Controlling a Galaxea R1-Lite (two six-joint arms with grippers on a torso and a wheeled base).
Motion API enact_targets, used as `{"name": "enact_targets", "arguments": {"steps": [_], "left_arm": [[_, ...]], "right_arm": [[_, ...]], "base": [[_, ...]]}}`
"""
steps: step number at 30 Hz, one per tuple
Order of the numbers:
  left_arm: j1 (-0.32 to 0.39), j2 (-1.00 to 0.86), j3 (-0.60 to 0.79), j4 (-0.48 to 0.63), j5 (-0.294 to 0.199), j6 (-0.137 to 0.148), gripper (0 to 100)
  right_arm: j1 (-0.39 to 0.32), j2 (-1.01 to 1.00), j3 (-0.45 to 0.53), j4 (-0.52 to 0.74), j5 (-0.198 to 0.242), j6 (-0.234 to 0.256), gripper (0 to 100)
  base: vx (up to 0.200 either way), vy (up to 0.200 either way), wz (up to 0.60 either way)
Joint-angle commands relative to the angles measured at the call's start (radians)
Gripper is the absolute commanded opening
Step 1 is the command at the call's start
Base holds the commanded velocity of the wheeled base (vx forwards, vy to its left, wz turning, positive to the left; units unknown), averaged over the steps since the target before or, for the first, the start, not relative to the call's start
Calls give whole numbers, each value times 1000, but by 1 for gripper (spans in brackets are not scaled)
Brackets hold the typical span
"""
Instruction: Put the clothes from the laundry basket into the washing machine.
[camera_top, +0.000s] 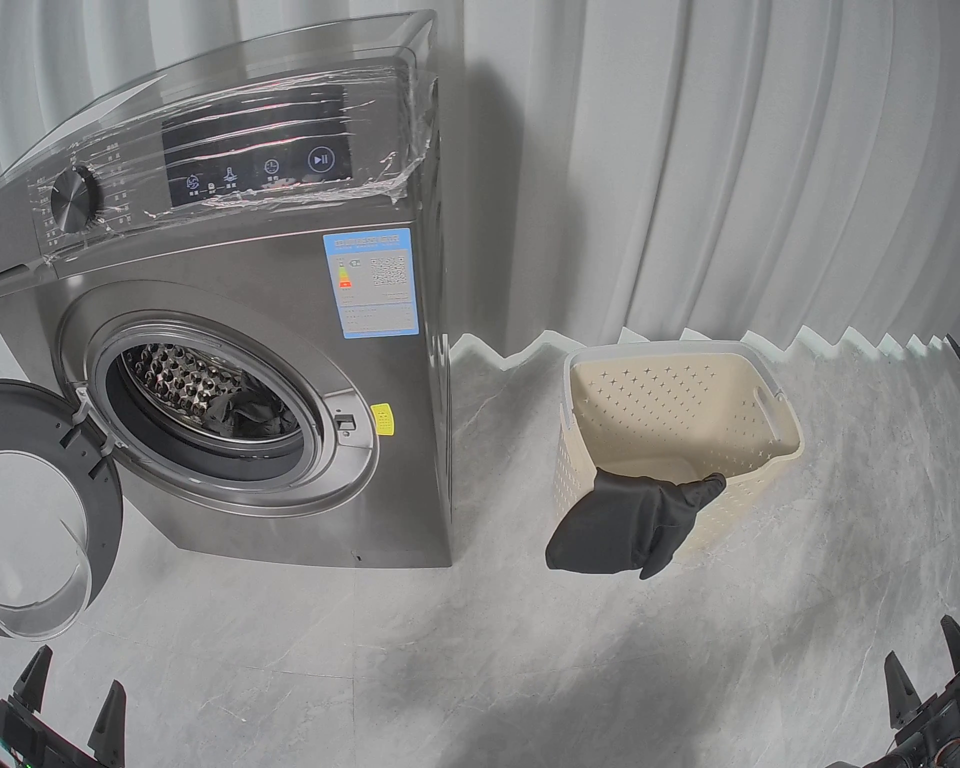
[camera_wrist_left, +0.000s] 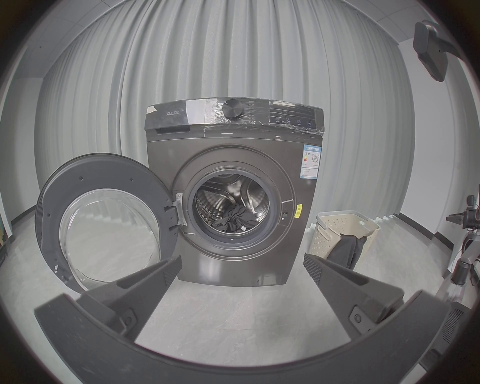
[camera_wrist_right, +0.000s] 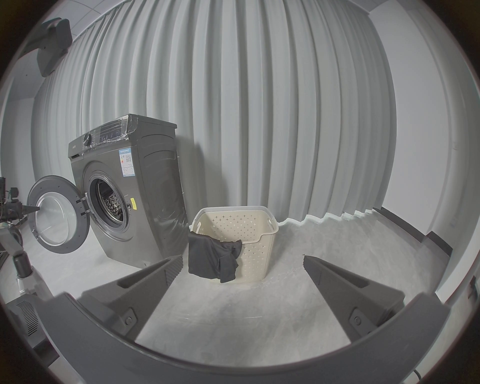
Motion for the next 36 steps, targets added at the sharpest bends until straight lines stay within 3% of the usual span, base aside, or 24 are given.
{"name": "enact_targets", "arguments": {"steps": [1, 5, 14, 23, 36], "left_arm": [[0, -16, 16, 0, -1, -1, 100], [0, -16, 16, 0, 1, -1, 100], [0, -16, 16, 0, 1, 1, 100], [0, -16, 16, 0, 2, 1, 100], [0, -16, 16, 0, 1, 1, 100]], "right_arm": [[0, -14, 8, 0, 1, 0, 100], [0, -14, 8, 0, 1, -2, 100], [0, -14, 8, 0, 1, 0, 100], [0, -14, 7, -2, 1, 0, 100], [0, -14, 8, 0, 1, 0, 100]], "base": [[0, 0, 0], [0, 0, 0], [200, 0, 0], [0, 0, 0], [0, -200, 0]]}}
